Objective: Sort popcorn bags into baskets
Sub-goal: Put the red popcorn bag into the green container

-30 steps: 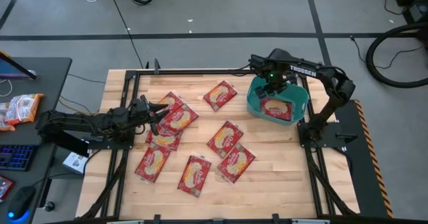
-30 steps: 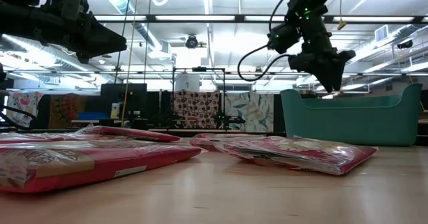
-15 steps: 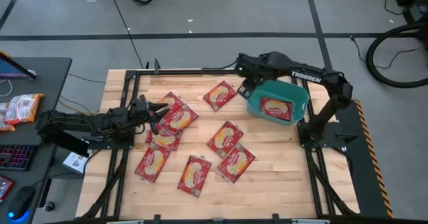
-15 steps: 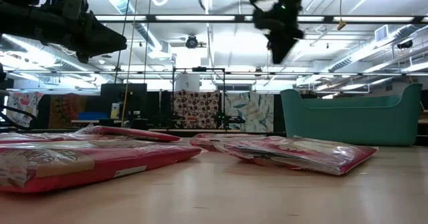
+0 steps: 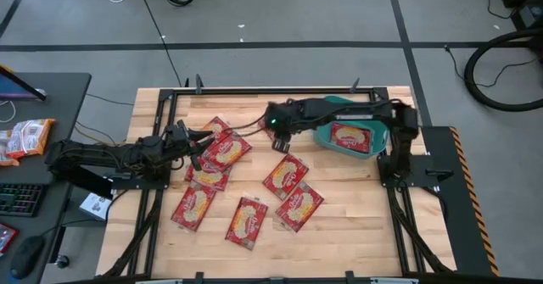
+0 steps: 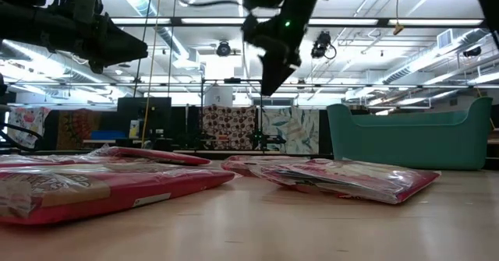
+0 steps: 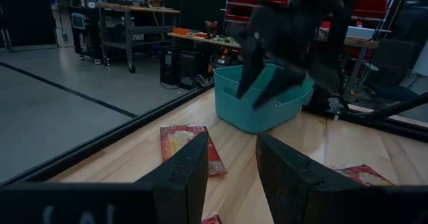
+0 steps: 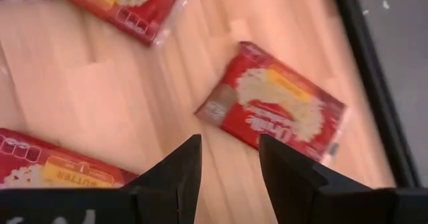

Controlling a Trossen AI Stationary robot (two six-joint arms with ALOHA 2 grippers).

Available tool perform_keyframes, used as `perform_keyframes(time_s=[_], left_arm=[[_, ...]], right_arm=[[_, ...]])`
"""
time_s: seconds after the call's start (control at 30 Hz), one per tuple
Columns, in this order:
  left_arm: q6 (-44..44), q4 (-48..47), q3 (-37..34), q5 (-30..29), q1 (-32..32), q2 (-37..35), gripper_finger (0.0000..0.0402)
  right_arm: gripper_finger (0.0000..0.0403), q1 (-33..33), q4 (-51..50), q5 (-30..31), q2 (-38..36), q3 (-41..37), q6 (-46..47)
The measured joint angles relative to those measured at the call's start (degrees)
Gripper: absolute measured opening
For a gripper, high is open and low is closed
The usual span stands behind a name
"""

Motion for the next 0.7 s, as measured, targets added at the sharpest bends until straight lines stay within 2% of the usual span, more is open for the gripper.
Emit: perform_keyframes(time_s=[0.23, 0.5, 0.7], left_arm=[[0.0, -0.5, 0.0, 0.0, 0.0, 0.0, 0.013], [0.1, -7.2, 0.0, -0.2, 0.0, 0.0, 0.013], [0.2, -7.9, 0.0, -5.4, 0.0, 0.0, 0.013]], right_arm=[[0.0155, 2.3, 0.9, 1.9, 9.6, 5.3, -2.6], [0.0155, 2.1, 3.8, 8.2, 16.2, 5.5, -5.0], [0.0155, 2.3, 6.9, 9.0, 18.0, 5.1, -6.9]])
